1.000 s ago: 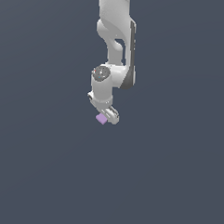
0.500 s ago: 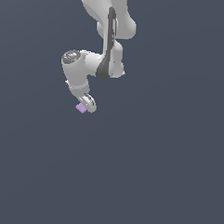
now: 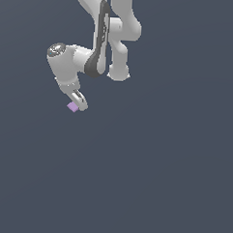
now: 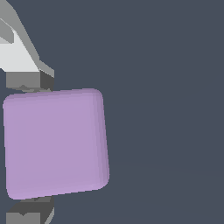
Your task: Pick up the object and move it to a goal position.
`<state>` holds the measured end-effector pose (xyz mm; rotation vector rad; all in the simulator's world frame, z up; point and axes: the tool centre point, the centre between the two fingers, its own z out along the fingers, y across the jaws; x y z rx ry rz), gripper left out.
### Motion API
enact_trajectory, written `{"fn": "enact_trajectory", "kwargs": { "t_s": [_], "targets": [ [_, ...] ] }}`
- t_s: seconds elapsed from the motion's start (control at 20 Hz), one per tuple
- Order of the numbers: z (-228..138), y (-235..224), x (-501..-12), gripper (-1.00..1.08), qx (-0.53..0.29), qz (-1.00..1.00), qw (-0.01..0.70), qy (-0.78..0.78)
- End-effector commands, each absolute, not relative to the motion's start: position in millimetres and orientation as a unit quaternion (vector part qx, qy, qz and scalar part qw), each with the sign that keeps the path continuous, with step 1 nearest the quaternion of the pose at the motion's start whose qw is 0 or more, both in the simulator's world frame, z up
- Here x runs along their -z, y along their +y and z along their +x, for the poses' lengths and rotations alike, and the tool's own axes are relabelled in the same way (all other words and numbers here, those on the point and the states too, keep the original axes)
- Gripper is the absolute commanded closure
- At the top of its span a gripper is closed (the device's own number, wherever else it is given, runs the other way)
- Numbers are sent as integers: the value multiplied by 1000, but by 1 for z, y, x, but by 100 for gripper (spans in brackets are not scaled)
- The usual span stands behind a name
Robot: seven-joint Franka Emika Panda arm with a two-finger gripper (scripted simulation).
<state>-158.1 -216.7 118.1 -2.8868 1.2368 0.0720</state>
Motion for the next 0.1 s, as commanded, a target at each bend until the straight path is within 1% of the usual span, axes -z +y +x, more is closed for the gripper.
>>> {"fn": "enact_trajectory", "kwargs": {
  "t_s": [0.0,0.05],
  "targets": [
    [-159,-222,-120,108,-23,-919,0,393],
    [-159,-222,-120,108,-23,-919,0,393]
  ]
}}
